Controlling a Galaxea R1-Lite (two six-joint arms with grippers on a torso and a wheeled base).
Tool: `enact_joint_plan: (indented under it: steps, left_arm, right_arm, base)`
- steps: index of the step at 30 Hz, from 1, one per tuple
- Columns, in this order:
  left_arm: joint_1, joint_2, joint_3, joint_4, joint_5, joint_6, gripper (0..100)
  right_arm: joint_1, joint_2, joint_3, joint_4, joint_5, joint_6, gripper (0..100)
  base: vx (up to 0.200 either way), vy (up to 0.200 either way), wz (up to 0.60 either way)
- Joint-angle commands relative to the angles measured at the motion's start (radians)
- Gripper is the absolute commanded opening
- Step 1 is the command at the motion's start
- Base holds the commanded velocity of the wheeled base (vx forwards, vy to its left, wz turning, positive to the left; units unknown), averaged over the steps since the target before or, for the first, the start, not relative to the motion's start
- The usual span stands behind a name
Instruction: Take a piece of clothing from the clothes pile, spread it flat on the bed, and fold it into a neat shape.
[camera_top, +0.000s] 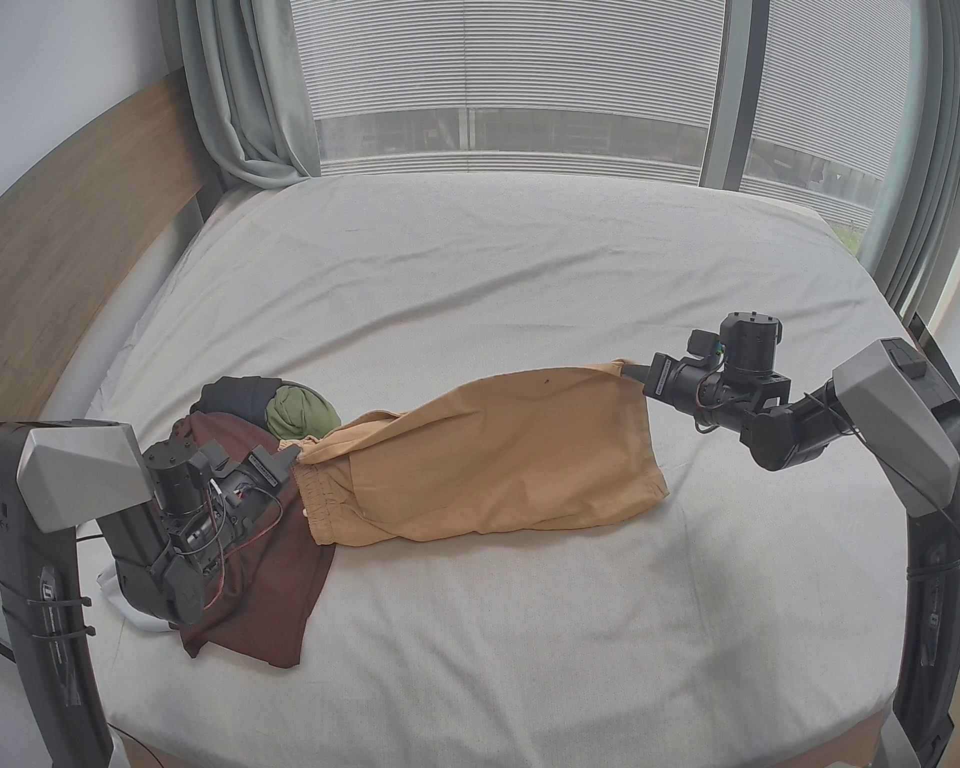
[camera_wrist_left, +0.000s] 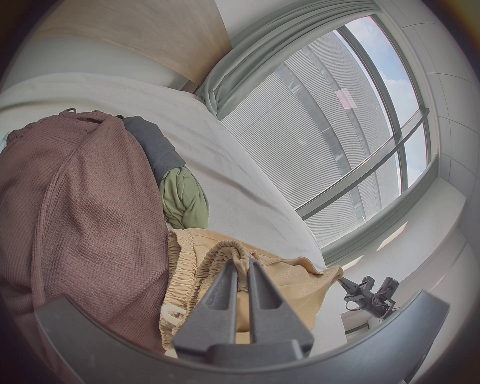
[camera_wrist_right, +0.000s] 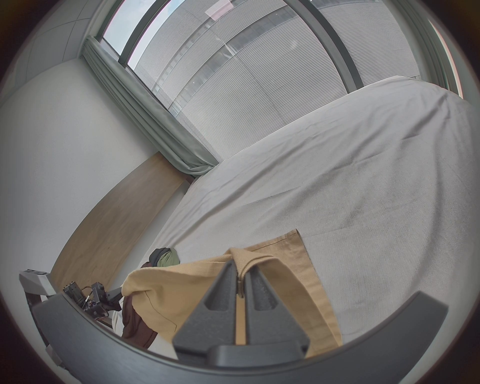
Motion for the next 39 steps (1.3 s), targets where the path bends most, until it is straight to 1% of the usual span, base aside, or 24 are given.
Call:
enact_joint_plan:
  steps: [1, 5, 11, 30, 31, 32, 34, 35, 36, 39]
  left_arm:
    - [0.002, 0.025, -0.016, 0.000, 0.007, -0.002, 0]
    - [0.002, 0.033, -0.024, 0.000, 0.007, -0.002, 0]
    - [0.009, 0.042, -0.036, 0.000, 0.007, -0.002, 0]
    - [0.010, 0.067, -0.057, -0.002, 0.009, 0.000, 0]
    - [0.010, 0.067, -0.062, -0.002, 0.010, 0.000, 100]
    - [0.012, 0.067, -0.064, -0.002, 0.010, 0.001, 100]
    - [0.013, 0.065, -0.082, -0.003, 0.038, 0.006, 100]
    - [0.013, 0.062, -0.088, -0.003, 0.055, 0.006, 100]
    - [0.013, 0.058, -0.102, -0.002, 0.091, 0.001, 100]
    - [0.012, 0.048, -0.114, -0.002, 0.117, 0.000, 100]
  right_arm:
    - [0.003, 0.057, -0.054, -0.001, -0.015, 0.000, 0]
    - [0.012, 0.079, -0.086, -0.001, -0.018, 0.000, 0]
    - [0.023, 0.097, -0.125, -0.001, -0.039, 0.000, 0]
    - [0.026, 0.142, -0.149, -0.030, -0.044, 0.001, 0]
    - [0.024, 0.143, -0.160, -0.032, -0.047, 0.001, 100]
    - [0.024, 0.145, -0.165, -0.032, -0.047, 0.001, 100]
    - [0.026, 0.168, -0.198, -0.037, -0.075, 0.003, 100]
    - [0.026, 0.174, -0.206, -0.046, -0.087, 0.001, 100]
    - [0.026, 0.182, -0.214, -0.069, -0.099, 0.001, 100]
    - [0.027, 0.168, -0.192, -0.075, -0.101, 0.018, 100]
  base:
    - [0.000, 0.000, 0.00]
    - [0.000, 0.000, 0.00]
    - [0.000, 0.000, 0.00]
    - [0.000, 0.000, 0.00]
    - [0.000, 0.000, 0.00]
    - [0.000, 0.000, 0.00]
    - [0.000, 0.000, 0.00]
    - [0.000, 0.000, 0.00]
    - [0.000, 0.000, 0.00]
    - [0.000, 0.000, 0.00]
